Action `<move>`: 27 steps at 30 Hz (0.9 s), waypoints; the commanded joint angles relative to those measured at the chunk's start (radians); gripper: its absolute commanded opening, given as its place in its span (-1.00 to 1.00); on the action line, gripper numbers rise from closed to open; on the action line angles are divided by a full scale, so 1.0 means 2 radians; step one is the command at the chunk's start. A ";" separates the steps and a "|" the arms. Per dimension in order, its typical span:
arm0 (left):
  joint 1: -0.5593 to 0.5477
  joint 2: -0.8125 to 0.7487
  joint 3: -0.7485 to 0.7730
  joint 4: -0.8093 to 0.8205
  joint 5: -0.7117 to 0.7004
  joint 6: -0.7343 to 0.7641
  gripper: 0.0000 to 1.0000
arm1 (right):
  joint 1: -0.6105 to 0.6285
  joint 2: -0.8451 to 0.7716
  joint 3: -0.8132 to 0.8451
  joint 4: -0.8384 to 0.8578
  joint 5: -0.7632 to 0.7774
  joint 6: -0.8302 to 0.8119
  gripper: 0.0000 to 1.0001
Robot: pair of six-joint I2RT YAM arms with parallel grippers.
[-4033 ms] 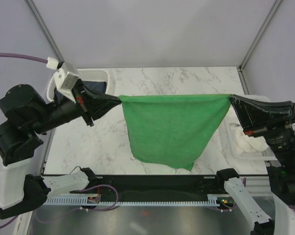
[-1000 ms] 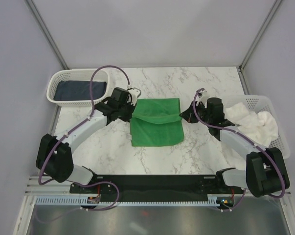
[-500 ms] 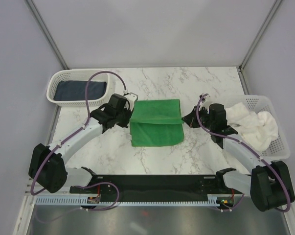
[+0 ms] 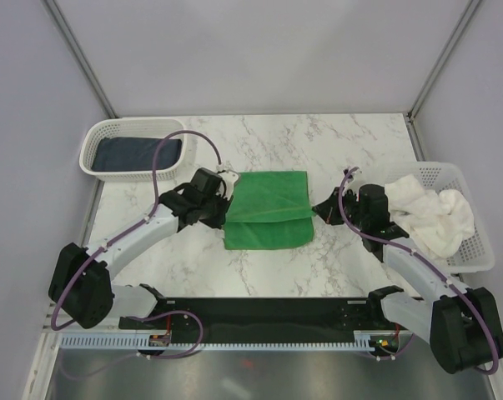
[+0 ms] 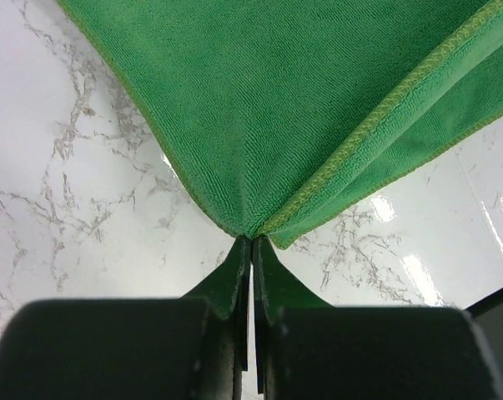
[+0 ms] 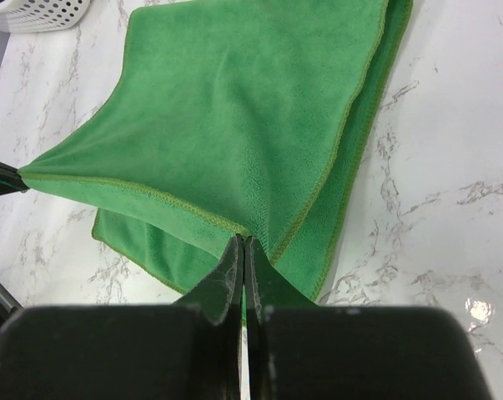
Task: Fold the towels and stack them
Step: Fold the towel
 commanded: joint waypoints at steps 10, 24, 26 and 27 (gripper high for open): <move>-0.014 0.009 -0.007 -0.022 0.021 -0.031 -0.96 | 0.000 -0.021 -0.029 -0.005 0.016 0.018 -1.00; -0.019 0.074 -0.006 -0.043 0.048 -0.065 -0.96 | 0.004 -0.010 -0.089 0.034 -0.017 0.060 -1.00; -0.019 0.076 -0.005 -0.048 0.043 -0.068 -0.95 | 0.005 -0.001 -0.090 0.034 -0.016 0.057 -1.00; -0.019 0.078 -0.004 -0.050 0.039 -0.069 -0.96 | 0.005 0.002 -0.093 0.033 -0.014 0.055 -1.00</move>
